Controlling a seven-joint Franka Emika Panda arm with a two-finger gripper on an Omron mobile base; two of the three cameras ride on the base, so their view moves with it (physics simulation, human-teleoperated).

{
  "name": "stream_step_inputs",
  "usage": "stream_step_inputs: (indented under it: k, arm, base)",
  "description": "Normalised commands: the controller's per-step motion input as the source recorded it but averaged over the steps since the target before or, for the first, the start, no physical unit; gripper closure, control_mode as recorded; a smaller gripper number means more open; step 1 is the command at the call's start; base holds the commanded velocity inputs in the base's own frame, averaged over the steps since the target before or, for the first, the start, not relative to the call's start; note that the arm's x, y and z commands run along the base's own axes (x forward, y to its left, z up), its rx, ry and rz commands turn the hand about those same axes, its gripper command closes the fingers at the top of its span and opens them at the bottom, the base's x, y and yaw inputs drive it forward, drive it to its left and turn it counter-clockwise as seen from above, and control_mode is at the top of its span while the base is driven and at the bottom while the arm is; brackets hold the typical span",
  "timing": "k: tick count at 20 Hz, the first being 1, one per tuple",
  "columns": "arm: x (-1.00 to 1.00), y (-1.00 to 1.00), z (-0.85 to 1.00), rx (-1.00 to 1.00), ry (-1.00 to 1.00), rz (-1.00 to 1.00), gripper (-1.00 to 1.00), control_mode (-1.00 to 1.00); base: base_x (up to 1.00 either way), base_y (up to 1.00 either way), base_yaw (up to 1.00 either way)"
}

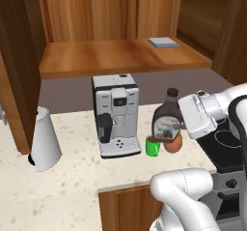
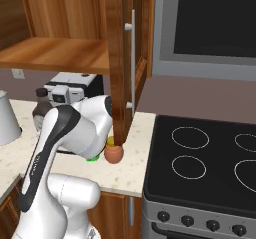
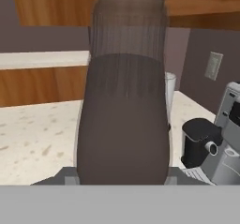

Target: Pick the syrup bottle and honey bottle from the cabinet and place them next to the mug.

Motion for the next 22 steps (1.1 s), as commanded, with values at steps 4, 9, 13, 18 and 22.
stream_step_inputs:
  k: [4,9,13,18,22]
  arm:
    - [0.19,0.00,-0.27,0.00,0.00,0.00,1.00,-1.00]
    - [0.17,0.00,-0.31,0.00,0.00,0.00,1.00,-1.00]
    - [0.09,0.00,-0.37,0.00,-0.02,0.02,1.00,-1.00]
    - [0.09,0.00,-0.45,0.00,-0.04,0.02,1.00,-1.00]
    - [0.10,0.00,-0.47,0.00,-0.01,0.02,1.00,-1.00]
  base:
    - [0.00,0.00,0.00]
    - [0.00,0.00,0.00]
    - [0.00,0.00,0.00]
    - [0.00,0.00,0.00]
    - [0.00,0.00,0.00]
